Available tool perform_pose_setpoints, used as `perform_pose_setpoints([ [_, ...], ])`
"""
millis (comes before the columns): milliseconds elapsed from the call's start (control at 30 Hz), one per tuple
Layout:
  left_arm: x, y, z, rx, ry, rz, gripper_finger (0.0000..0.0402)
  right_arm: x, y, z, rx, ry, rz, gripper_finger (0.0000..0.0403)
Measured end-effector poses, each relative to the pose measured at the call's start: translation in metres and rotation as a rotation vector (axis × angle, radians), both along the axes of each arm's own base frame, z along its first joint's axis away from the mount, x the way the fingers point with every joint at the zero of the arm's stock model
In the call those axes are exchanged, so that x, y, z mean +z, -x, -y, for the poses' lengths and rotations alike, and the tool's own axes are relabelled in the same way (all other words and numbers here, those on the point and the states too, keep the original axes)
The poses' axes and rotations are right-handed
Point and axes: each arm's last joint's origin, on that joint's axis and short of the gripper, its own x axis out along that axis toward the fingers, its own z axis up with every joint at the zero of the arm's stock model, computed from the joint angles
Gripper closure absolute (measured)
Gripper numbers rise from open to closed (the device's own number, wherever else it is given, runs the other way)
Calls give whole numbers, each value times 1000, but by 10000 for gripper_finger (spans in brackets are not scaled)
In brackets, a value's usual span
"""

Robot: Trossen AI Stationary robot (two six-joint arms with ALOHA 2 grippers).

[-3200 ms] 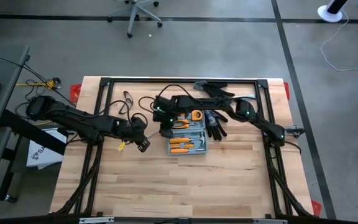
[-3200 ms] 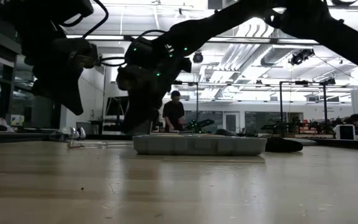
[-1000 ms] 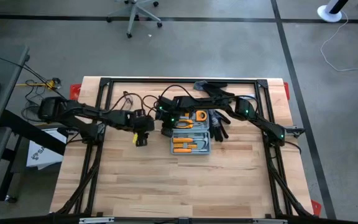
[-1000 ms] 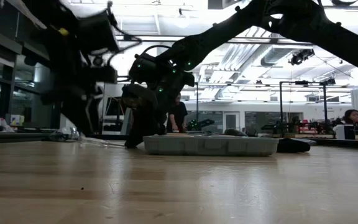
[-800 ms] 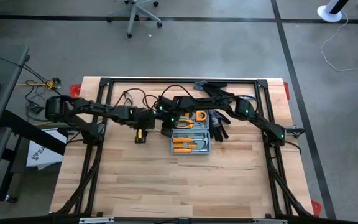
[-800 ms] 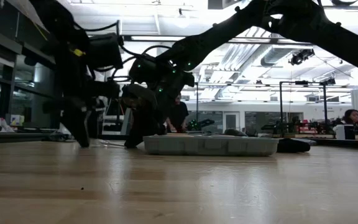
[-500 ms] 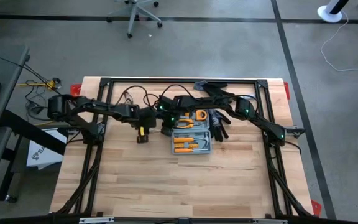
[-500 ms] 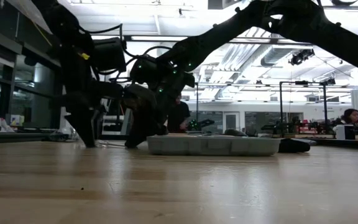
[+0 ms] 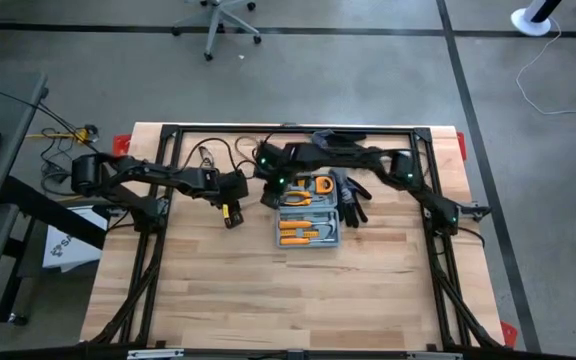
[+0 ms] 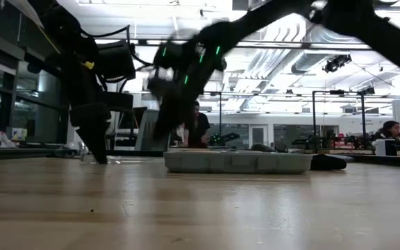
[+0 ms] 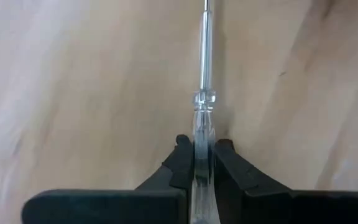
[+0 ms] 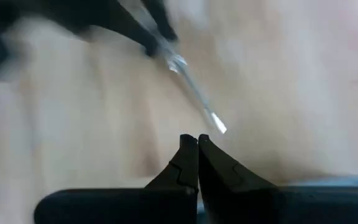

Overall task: Prefit tool cases
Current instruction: Put the transparent flat screwdriver into the gray toolbox

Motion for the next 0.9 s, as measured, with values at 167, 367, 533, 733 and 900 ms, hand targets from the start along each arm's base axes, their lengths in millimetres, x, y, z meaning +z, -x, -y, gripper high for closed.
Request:
perform_pose_setpoints([
  [167, 6, 2, 0, 14, -4, 21, 377, 41, 16, -3, 5, 72, 7, 402],
  [367, 18, 5, 8, 9, 21, 57, 377, 81, 42, -7, -31, 141, 46, 402],
  [533, 37, -2, 12, -35, 43, 169, 377, 67, 66, -8, -111, 166, -2, 402],
  [733, 49, -32, 13, -116, 45, 269, 377, 52, 107, -9, -245, 139, 9, 403],
  [900, 52, -73, 7, -195, 64, 299, 377, 45, 140, -13, -336, 146, -7, 403],
])
